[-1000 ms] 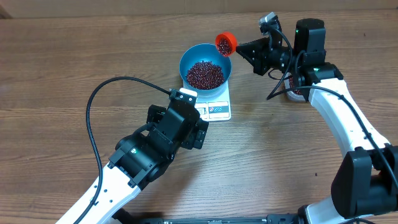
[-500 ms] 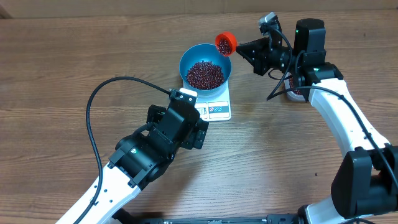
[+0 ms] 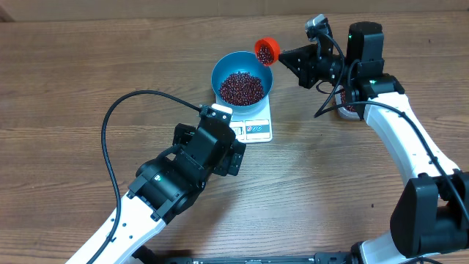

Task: Scoop item into bowl and weigh 150g on scale
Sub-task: 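Tilt the red cup to pour beans into the teal bowl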

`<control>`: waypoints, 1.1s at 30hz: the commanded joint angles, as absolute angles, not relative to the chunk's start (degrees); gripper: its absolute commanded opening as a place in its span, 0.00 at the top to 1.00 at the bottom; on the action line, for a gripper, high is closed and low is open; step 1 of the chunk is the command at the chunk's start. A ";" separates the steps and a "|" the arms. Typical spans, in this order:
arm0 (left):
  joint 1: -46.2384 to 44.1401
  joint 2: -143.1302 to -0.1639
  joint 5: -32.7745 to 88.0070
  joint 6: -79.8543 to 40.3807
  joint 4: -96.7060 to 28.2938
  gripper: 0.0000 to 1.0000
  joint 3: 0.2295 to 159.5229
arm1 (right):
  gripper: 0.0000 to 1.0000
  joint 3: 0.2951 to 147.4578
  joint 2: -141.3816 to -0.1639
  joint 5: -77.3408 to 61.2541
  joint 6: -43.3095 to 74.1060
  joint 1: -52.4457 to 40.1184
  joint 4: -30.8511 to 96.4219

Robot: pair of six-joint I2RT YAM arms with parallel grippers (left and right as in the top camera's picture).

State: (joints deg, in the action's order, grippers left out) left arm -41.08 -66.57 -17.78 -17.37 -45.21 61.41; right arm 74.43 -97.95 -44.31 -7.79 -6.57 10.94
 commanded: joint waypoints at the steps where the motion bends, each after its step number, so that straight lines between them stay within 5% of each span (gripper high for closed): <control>1: -40.51 -66.76 -17.98 -16.88 -45.19 0.00 61.17 | 0.96 74.30 -98.02 -42.35 -8.91 -7.05 10.74; 33: -40.51 -66.76 -17.98 -16.88 -45.19 0.01 61.17 | 0.96 74.30 -98.06 -39.40 -7.03 -7.97 10.90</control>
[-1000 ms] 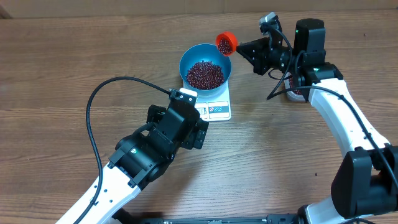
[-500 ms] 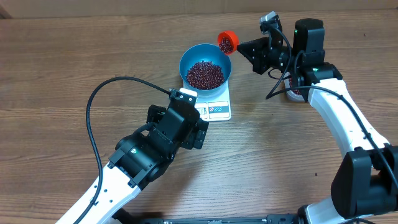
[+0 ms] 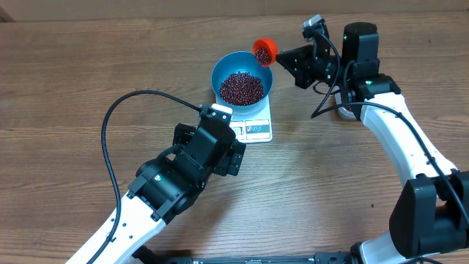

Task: Scoop item into bowl and weigh 150g on scale
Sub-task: 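Tilt the red cup to pour beans into the teal bowl, then move the red cup back into the bean tub with right gripper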

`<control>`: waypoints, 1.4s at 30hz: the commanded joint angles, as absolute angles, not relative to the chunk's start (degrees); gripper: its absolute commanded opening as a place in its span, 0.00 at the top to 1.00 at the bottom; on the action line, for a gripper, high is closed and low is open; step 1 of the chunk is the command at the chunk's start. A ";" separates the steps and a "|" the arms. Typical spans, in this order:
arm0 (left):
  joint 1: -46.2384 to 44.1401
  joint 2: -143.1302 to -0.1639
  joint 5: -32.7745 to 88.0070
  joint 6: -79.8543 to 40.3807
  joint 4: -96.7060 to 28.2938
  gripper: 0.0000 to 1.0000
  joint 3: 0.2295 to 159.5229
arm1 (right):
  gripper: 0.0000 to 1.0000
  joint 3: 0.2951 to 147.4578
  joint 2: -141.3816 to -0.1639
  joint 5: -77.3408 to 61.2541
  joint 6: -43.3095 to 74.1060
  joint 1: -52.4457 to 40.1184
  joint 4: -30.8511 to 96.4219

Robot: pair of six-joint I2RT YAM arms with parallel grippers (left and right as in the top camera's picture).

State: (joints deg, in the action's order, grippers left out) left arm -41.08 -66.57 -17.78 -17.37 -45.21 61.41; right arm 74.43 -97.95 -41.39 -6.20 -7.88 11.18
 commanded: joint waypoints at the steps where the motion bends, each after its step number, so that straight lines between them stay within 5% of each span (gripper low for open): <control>1: -40.51 -66.76 -17.98 -16.88 -45.19 0.01 61.17 | 0.96 74.30 -98.06 -39.77 -6.87 -7.99 10.81; 42: -40.51 -66.76 -17.98 -16.88 -45.19 0.01 61.17 | 0.96 74.30 -98.06 -40.99 -6.90 -8.03 12.56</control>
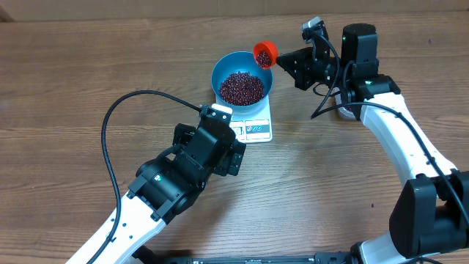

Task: Scoop item into bowl and weigh 150g on scale
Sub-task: 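Move the red cup back into the bean tub with right gripper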

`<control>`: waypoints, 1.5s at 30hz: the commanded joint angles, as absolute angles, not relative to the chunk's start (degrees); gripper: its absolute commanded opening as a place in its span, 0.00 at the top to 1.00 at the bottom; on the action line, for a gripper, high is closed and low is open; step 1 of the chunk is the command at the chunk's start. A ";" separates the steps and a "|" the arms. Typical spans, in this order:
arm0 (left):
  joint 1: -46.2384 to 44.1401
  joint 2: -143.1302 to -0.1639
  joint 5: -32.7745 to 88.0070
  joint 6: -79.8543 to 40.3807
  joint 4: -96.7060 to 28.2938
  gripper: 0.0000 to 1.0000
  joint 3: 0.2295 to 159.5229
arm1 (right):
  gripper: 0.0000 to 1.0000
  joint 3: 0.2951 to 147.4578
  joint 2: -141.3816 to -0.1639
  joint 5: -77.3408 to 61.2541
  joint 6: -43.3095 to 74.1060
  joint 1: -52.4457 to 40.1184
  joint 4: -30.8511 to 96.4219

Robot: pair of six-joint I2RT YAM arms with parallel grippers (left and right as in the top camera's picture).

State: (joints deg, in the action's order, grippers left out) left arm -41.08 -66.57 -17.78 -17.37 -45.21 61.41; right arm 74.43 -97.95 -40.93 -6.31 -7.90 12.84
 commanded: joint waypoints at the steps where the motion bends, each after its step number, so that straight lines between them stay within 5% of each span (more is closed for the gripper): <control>1: -40.51 -66.76 -17.98 -16.91 -45.19 0.01 61.17 | 0.96 74.30 -98.06 -40.99 -6.90 -8.03 12.56; 8: -40.51 -66.76 -18.00 -16.88 -45.19 0.01 61.17 | 0.96 74.30 -98.06 -41.25 -6.63 -8.03 12.80; 21: -40.51 -66.76 -17.98 -16.88 -45.19 0.01 61.17 | 0.96 74.32 -98.06 -49.76 12.45 -0.47 12.95; 37: -40.51 -66.76 -17.98 -16.88 -45.19 0.01 61.17 | 0.96 74.32 -97.95 -56.88 11.88 20.36 29.21; 45: -40.51 -66.76 -17.98 -16.91 -45.19 0.01 61.17 | 0.96 74.32 -97.91 -56.40 2.22 26.68 37.93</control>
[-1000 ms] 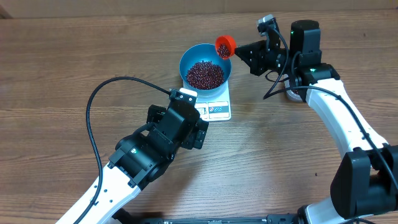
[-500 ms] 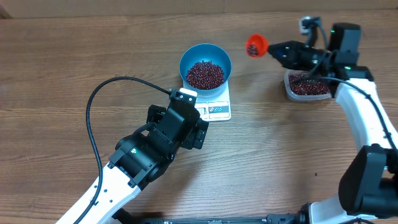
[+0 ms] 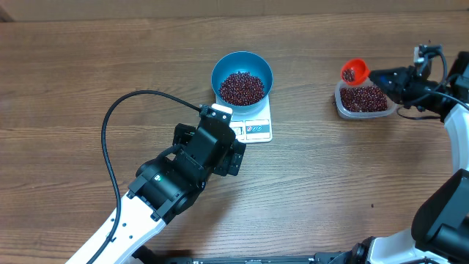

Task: Scoop item into bowl and weigh 150g on scale
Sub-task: 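Move the red cup back into the bean tub with right gripper, then lower the red cup into the bean tub with the right gripper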

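Observation:
A blue bowl (image 3: pixel 242 64) holding red beans (image 3: pixel 241 87) stands on the white scale (image 3: pixel 254 129) at the table's middle back. At the right, a clear container (image 3: pixel 360 100) holds more red beans. An orange scoop (image 3: pixel 355 71) with a few beans in it hangs over that container's left rim, its handle in my right gripper (image 3: pixel 382 78), which is shut on it. My left gripper (image 3: pixel 229 152) rests just in front of the scale; its fingers are hidden under the arm.
The left arm's black cable (image 3: pixel 124 106) loops over the table left of the scale. The wooden table (image 3: pixel 88 66) reaches the far edge behind the bowl.
My right gripper has moved with the scoop from the bowl's right rim to the right, over the clear container. The left arm has not moved.
At all three earlier moments my right gripper held the orange scoop tilted at the bowl's upper right rim, shifting only slightly. Now the scoop is away from the bowl and over the bean container. The left arm stayed still throughout.

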`<control>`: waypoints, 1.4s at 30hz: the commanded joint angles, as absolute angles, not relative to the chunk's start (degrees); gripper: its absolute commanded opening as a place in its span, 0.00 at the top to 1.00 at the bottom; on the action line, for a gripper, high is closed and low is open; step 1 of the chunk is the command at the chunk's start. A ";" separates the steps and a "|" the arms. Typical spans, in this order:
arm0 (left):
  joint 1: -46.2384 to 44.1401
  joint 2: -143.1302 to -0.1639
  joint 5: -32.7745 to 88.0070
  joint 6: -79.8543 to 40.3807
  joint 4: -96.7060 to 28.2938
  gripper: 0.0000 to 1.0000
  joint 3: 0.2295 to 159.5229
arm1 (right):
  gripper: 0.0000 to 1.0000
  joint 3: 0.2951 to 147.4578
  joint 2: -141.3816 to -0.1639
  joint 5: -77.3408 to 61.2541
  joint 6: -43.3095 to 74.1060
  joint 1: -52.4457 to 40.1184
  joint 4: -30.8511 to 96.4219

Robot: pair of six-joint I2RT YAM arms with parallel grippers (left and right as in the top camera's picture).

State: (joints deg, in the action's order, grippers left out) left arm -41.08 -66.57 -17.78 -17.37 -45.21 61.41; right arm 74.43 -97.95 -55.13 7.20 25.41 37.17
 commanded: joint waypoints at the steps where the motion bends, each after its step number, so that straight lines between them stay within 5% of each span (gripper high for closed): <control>1: -40.51 -66.76 -17.98 -16.88 -45.19 0.01 61.17 | 0.96 74.32 -97.86 -56.18 1.56 27.05 38.41; 27: -40.51 -66.76 -17.98 -16.88 -45.19 0.01 61.17 | 0.96 74.32 -87.15 -23.51 -0.49 27.03 46.41; 42: -40.51 -66.76 -17.98 -16.88 -45.19 0.01 61.17 | 0.96 74.32 -87.15 -2.96 -0.56 14.74 43.66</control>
State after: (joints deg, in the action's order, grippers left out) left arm -41.08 -66.57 -17.78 -17.37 -45.23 61.41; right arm 74.43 -88.33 -12.05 -0.05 17.10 44.12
